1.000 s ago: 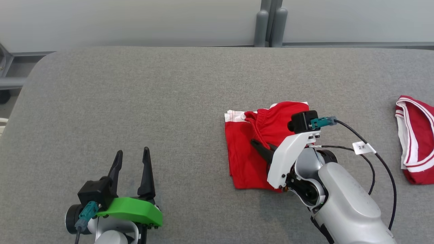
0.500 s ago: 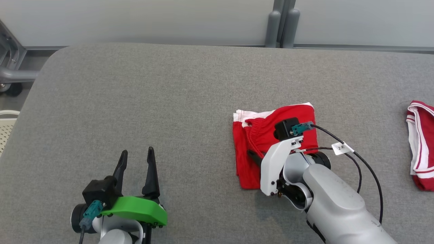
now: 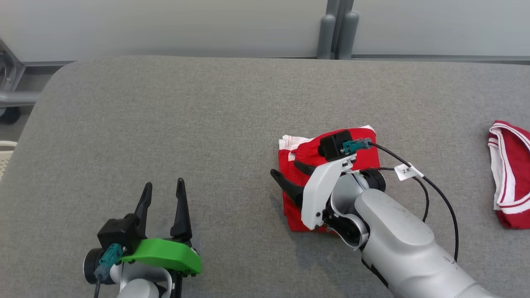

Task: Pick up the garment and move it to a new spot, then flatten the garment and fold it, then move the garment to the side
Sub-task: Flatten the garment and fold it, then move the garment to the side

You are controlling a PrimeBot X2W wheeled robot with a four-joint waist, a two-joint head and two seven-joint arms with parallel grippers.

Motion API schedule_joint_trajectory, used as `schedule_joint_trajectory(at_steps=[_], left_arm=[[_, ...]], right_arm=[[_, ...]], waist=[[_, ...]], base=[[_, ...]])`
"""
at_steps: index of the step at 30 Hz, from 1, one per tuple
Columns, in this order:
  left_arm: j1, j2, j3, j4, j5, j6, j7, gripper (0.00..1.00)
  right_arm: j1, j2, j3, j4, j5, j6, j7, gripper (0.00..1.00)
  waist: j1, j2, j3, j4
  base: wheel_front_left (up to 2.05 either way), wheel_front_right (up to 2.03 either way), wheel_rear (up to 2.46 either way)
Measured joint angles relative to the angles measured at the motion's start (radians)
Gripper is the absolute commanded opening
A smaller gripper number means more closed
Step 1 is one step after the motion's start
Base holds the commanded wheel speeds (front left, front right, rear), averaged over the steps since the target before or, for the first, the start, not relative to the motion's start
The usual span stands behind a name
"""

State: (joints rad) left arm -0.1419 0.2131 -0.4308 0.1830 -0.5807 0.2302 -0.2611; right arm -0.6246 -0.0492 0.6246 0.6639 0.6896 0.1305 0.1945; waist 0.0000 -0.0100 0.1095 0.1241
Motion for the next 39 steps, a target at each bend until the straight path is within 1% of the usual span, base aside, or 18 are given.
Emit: schedule_joint_trajectory(at_steps=[3,7,13,16,19,25,27,31,39], left_arm=[[0.002,0.001,0.000,-0.003,0.002,0.001,0.000,1.00],[0.004,0.005,-0.001,-0.011,0.006,0.007,0.000,1.00],[0.013,0.016,-0.007,-0.028,0.012,0.016,0.005,1.00],[0.014,0.019,-0.014,-0.039,0.014,0.021,0.013,1.00],[0.015,0.019,-0.020,-0.046,0.018,0.024,0.015,1.00],[0.014,0.021,-0.029,-0.057,0.020,0.025,0.023,1.00],[0.014,0.021,-0.030,-0.058,0.020,0.025,0.024,1.00],[0.013,0.022,-0.034,-0.059,0.020,0.025,0.027,1.00],[-0.001,0.021,-0.048,-0.055,0.027,0.024,0.028,1.00]], right_arm=[[-0.012,0.001,0.003,-0.034,-0.003,0.000,-0.014,1.00],[-0.021,0.001,-0.036,-0.053,-0.049,0.000,-0.031,1.00],[-0.020,0.000,-0.162,-0.071,-0.148,0.000,-0.039,1.00],[-0.007,-0.003,-0.235,-0.083,-0.203,0.000,-0.022,1.00],[0.025,-0.026,-0.294,-0.106,-0.234,0.000,0.011,1.00],[0.084,-0.110,-0.405,-0.138,-0.271,0.000,0.061,1.00],[0.100,-0.130,-0.426,-0.142,-0.271,0.000,0.080,1.00],[0.124,-0.145,-0.442,-0.148,-0.235,0.000,0.137,1.00],[0.127,-0.170,-0.423,-0.158,-0.080,0.000,0.276,1.00]], waist=[[0.0000,0.0000,-0.005,-0.015],[0.0000,0.0000,-0.014,-0.037],[0.0000,0.0000,-0.026,-0.071],[0.0000,0.0000,-0.030,-0.087],[0.0000,0.0000,-0.032,-0.097],[0.0000,0.0000,-0.015,-0.095],[0.0000,0.0000,-0.008,-0.091],[0.0000,0.0000,0.008,-0.079],[0.0000,0.0000,0.032,-0.041]], base=[[0.00,0.00,0.00],[0.00,0.00,0.00],[0.00,0.00,0.00],[0.00,0.00,0.00],[0.00,0.00,0.00],[0.00,0.00,0.00],[0.00,0.00,0.00],[0.00,0.00,0.00],[0.00,0.00,0.00]])
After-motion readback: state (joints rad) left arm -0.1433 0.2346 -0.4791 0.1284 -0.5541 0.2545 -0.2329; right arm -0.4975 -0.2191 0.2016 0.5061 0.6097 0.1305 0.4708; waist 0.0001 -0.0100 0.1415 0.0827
